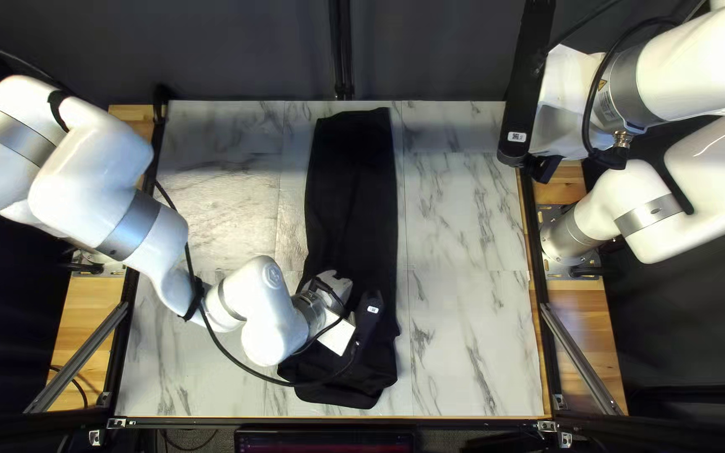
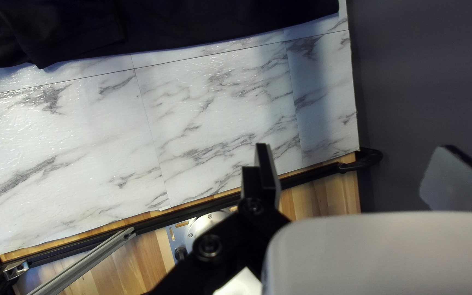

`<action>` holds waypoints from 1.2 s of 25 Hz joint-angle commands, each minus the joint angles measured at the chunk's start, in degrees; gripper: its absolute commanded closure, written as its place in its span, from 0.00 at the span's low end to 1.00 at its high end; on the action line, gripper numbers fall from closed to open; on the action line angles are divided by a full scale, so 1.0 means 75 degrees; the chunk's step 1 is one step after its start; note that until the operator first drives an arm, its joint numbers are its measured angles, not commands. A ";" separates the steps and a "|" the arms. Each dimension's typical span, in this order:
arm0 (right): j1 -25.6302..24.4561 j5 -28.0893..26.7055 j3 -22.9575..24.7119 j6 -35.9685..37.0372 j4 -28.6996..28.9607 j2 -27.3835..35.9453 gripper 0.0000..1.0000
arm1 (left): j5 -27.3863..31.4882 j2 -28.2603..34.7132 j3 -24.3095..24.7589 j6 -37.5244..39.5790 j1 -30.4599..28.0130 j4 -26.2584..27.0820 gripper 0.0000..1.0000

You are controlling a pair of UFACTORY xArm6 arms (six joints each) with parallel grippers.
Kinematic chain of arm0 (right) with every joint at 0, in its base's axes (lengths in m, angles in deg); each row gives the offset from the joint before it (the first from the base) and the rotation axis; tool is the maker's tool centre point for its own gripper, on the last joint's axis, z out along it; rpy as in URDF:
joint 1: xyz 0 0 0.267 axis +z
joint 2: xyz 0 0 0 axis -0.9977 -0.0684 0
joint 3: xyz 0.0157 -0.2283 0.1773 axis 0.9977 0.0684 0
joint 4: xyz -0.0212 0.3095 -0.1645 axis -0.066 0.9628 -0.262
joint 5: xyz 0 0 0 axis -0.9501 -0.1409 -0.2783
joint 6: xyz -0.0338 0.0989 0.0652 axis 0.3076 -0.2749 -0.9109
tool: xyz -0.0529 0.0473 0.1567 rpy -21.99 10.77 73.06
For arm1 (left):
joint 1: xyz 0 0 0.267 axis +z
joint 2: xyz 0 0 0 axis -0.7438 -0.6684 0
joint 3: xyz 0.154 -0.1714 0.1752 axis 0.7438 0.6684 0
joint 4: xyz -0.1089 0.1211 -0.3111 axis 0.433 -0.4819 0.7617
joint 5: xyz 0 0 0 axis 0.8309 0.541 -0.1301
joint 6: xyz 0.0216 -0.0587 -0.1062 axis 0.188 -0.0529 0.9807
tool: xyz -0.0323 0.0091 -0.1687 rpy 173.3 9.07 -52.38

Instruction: Fold t-shirt

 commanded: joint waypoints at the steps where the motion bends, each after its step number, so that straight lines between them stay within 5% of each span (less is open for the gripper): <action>1: 0.0000 0.0000 0.0000 0.0000 0.0000 0.0000 0.00 | 0.0090 -0.0021 -0.0057 0.0072 -0.0068 -0.0302 0.00; 14: 0.0000 0.0000 0.0000 0.0000 0.0000 0.0000 0.00 | 0.0646 0.1102 0.1644 0.1483 -0.0944 -0.0176 0.00; 30: 0.0000 0.0000 0.0000 0.0000 0.0000 0.0000 0.00 | 0.0478 0.0353 0.0900 0.0715 0.0181 -0.0618 0.00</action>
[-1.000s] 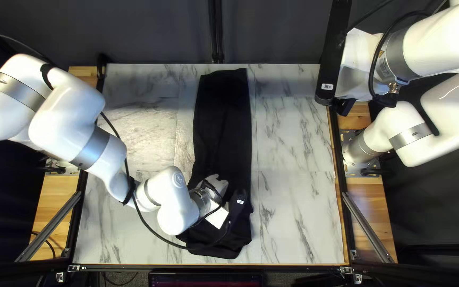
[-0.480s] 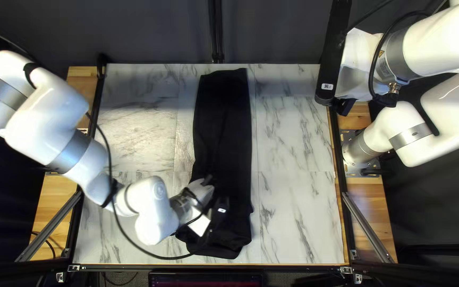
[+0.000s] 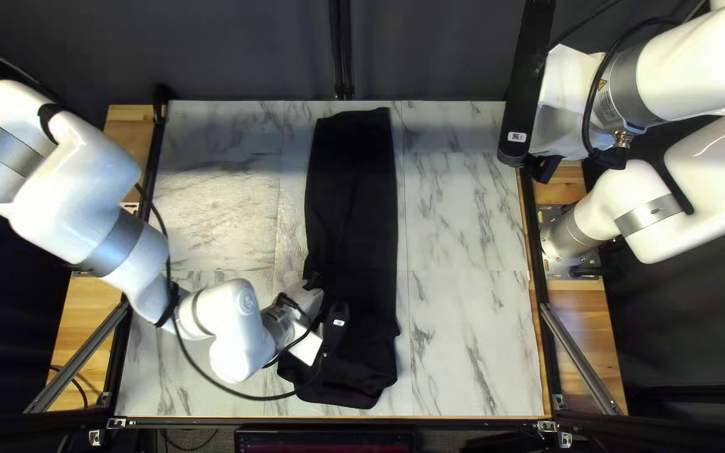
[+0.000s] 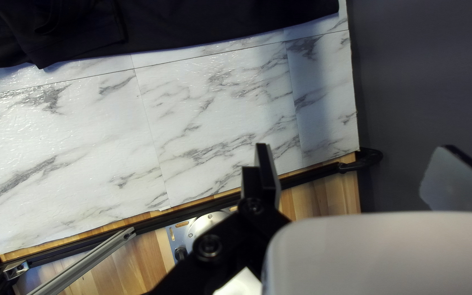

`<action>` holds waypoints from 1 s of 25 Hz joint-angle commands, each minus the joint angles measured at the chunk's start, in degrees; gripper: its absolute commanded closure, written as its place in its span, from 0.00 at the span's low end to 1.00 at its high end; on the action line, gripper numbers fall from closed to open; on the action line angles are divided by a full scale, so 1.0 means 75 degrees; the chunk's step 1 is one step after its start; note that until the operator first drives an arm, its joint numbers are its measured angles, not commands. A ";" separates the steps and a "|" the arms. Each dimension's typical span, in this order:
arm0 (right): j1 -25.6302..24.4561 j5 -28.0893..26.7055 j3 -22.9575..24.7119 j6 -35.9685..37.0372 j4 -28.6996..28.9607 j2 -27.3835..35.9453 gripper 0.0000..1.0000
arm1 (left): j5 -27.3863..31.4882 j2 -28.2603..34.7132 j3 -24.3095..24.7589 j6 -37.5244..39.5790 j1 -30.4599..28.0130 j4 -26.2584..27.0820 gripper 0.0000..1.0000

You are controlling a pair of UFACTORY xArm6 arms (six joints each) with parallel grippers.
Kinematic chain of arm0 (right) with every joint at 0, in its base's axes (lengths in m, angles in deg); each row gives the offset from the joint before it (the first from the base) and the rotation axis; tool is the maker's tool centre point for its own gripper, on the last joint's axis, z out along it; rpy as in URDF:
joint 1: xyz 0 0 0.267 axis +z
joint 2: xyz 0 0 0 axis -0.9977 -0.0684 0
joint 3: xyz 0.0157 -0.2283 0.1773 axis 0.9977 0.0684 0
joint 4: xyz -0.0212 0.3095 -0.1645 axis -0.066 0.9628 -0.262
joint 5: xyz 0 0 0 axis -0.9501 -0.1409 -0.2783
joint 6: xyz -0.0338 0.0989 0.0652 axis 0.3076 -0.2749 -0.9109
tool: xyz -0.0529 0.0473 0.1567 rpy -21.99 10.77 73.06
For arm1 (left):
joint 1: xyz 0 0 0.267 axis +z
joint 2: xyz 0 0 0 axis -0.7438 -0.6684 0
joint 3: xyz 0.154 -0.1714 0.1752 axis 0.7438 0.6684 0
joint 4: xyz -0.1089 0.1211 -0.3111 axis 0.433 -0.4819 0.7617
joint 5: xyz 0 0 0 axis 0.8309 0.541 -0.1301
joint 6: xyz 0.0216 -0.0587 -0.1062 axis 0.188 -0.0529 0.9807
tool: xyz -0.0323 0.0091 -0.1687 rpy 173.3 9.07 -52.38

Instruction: Fold t-shirt

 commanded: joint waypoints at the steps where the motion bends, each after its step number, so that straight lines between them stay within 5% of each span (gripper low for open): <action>1: 0.0000 0.0000 0.0000 0.0000 0.0000 0.0000 0.00 | -0.0009 0.0008 -0.0237 -0.0356 0.0396 -0.0283 0.00; 10: 0.0000 0.0000 0.0000 0.0000 0.0000 0.0000 0.00 | 0.0152 0.0242 -0.0606 -0.0779 0.0671 -0.0666 0.00; 18: 0.0000 0.0000 0.0000 0.0000 0.0000 0.0000 0.00 | 0.1002 0.1045 -0.0009 -0.0112 -0.0680 0.0138 0.00; 25: 0.0000 0.0000 0.0000 0.0000 0.0000 0.0000 0.00 | 0.1146 0.0412 -0.0813 0.0398 -0.1427 0.0693 0.00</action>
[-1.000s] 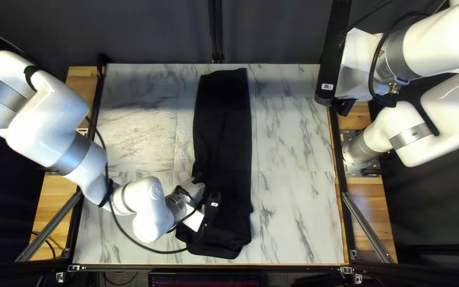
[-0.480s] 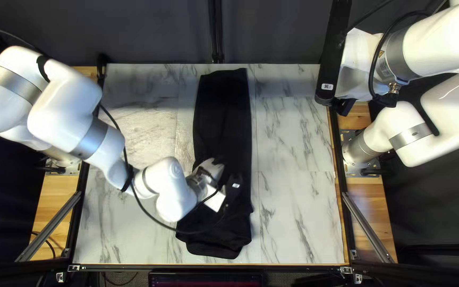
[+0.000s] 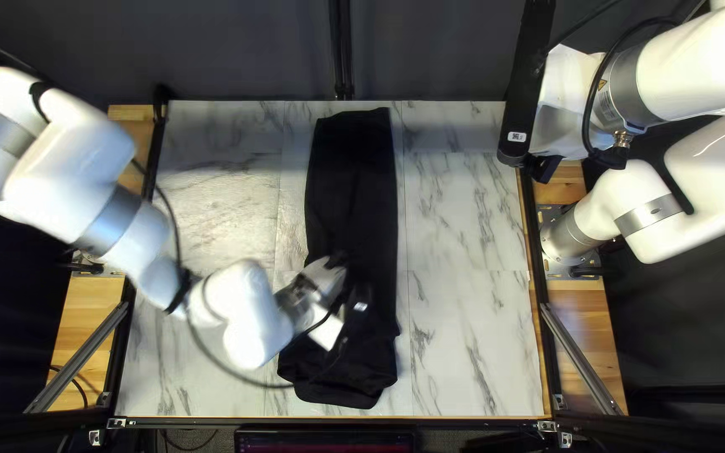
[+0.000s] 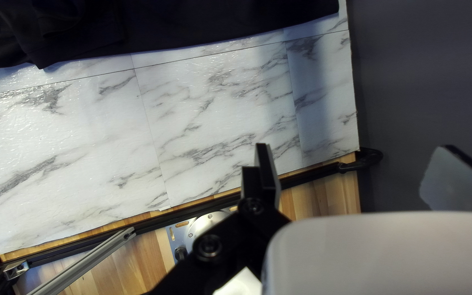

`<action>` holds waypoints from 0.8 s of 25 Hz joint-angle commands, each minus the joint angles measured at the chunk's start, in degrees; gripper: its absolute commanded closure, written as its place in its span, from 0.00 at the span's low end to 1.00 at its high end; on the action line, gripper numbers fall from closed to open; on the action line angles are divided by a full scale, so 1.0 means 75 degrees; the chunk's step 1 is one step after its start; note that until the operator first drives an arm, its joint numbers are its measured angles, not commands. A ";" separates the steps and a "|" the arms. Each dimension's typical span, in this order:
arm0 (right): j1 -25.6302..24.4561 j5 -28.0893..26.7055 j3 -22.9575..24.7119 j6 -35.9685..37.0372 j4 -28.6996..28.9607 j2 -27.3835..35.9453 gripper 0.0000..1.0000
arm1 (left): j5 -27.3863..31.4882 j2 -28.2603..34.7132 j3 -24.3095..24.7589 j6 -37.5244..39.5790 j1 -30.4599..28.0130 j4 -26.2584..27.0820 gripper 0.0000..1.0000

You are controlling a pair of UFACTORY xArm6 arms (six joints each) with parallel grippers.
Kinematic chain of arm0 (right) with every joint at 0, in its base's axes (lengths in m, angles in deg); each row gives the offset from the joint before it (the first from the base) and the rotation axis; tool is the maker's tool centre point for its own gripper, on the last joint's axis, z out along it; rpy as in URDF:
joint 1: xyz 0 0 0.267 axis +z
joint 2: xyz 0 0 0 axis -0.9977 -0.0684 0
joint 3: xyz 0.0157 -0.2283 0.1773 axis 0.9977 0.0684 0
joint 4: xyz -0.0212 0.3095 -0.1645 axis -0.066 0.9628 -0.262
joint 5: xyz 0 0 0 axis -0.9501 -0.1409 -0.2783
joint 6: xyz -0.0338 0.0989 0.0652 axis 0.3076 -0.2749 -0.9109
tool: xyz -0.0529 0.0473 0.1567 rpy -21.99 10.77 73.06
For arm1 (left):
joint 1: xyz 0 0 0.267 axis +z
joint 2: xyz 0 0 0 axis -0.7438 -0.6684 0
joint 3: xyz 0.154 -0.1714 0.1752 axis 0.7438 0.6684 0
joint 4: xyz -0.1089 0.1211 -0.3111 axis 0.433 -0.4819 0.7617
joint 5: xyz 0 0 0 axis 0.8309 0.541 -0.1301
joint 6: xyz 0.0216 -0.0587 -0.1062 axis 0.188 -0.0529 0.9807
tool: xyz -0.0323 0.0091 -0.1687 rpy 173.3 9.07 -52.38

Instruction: Fold t-shirt

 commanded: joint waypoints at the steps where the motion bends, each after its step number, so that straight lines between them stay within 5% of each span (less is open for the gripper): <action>1: 0.0000 0.0000 0.0000 0.0000 0.0000 0.0000 0.00 | -0.0054 -0.0466 -0.0545 0.0309 -0.0290 0.0310 0.00; 10: 0.0000 0.0000 0.0000 0.0000 0.0000 0.0000 0.00 | -0.0587 -0.1480 -0.1768 0.0740 -0.0333 0.0984 0.00; 20: 0.0000 0.0000 0.0000 0.0000 0.0000 0.0000 0.00 | -0.0321 -0.0995 -0.1073 0.0540 -0.0530 0.1550 0.00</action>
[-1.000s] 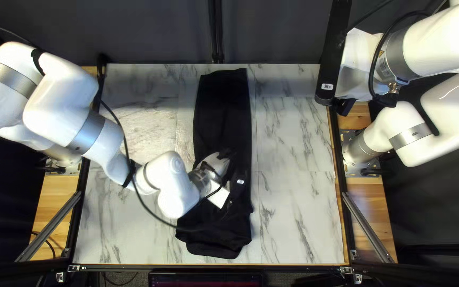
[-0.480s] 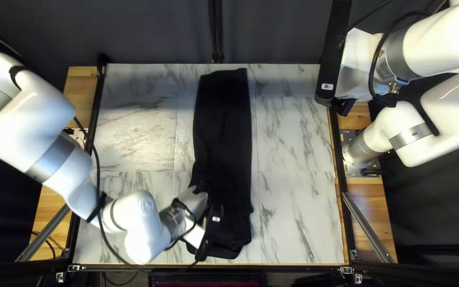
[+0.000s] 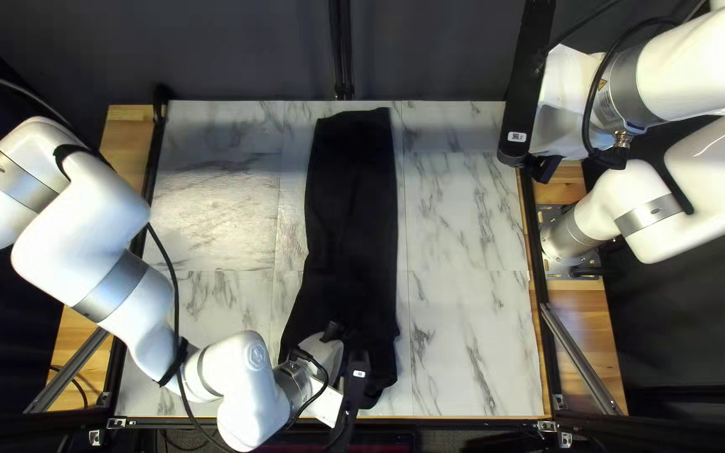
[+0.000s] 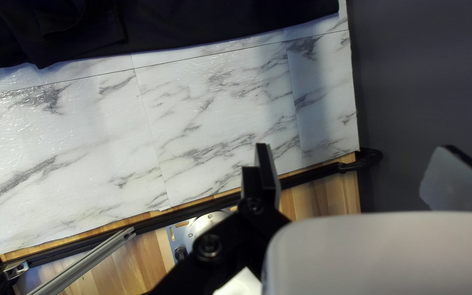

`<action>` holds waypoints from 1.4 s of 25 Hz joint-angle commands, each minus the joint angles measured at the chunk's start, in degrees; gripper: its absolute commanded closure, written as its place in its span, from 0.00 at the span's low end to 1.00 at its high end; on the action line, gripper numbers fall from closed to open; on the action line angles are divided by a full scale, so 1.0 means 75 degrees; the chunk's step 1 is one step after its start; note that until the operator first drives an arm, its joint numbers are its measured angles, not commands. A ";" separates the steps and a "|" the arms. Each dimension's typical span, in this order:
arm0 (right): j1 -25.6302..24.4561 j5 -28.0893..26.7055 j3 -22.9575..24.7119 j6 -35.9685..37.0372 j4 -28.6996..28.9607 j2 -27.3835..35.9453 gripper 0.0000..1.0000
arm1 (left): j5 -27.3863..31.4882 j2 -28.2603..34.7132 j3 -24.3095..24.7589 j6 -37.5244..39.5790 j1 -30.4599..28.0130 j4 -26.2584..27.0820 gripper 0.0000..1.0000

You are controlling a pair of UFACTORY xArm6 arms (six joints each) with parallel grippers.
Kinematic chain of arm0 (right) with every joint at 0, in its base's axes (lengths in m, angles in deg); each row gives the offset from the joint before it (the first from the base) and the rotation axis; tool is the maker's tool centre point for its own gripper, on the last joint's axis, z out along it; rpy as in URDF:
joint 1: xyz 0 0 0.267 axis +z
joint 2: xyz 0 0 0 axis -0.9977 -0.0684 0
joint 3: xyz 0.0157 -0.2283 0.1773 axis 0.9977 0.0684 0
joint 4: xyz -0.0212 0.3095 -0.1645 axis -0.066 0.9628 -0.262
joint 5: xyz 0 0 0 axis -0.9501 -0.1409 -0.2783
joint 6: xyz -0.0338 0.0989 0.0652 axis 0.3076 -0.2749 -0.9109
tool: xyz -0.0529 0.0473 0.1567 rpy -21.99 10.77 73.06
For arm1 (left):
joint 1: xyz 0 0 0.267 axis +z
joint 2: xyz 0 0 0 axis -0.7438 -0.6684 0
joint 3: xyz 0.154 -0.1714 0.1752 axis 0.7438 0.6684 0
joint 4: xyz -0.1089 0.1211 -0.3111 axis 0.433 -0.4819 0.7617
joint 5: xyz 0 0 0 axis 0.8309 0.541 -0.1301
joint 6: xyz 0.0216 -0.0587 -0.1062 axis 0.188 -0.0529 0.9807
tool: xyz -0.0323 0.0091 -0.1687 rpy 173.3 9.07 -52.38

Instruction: Fold t-shirt

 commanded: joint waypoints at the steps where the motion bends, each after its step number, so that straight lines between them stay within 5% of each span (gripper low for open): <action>1: 0.0000 0.0000 0.0000 0.0000 0.0000 0.0000 0.00 | 0.0277 0.0396 0.0464 -0.0180 -0.0149 0.0319 0.00; 19: 0.0000 0.0000 0.0000 0.0000 0.0000 0.0000 0.00 | 0.0069 0.0286 0.0718 0.0023 -0.0210 0.0849 0.02; 21: 0.0000 0.0000 0.0000 0.0000 0.0000 0.0000 0.00 | 0.0038 0.0328 0.0787 0.0052 -0.0177 0.0840 0.33; 23: 0.0000 0.0000 0.0000 0.0000 0.0000 0.0000 0.00 | 0.0018 0.0359 0.0835 0.0064 -0.0162 0.0845 0.95; 35: 0.0000 0.0000 0.0000 0.0000 0.0000 0.0000 0.00 | 0.0051 0.0377 0.0922 0.0179 -0.0255 0.0899 1.00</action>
